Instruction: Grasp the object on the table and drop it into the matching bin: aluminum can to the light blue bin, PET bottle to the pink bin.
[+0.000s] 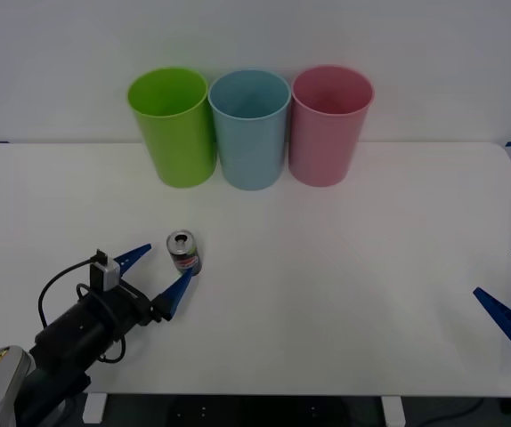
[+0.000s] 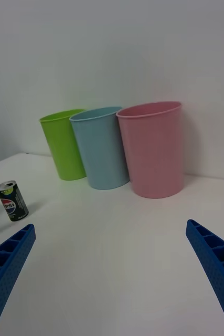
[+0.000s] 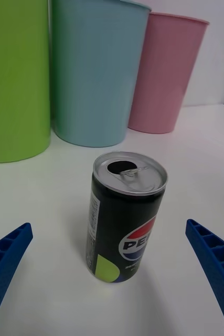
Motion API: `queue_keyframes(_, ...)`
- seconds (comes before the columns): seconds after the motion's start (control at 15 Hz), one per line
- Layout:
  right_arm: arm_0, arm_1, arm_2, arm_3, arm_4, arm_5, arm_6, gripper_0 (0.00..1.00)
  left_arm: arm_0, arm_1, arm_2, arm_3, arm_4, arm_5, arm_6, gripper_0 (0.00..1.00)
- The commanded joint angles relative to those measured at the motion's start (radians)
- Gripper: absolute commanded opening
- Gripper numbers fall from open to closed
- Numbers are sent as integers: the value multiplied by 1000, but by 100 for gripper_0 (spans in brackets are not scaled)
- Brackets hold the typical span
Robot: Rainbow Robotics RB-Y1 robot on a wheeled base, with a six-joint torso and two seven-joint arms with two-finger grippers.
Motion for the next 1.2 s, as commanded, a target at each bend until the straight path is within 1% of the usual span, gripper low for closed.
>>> queue_keyframes(0.07,0,0,0,0,0,0,0,100,-37,0,-13,42,1,7,-11,100)
queue_keyframes(0.27,0,0,0,0,0,0,0,100,-65,0,-25,73,1,27,-25,100)
queue_keyframes(0.87,0,0,0,0,0,0,0,100,-172,0,-32,202,-8,28,-100,100)
queue_keyframes(1.2,0,0,0,0,0,0,0,100,-184,0,-39,215,-6,34,-109,100)
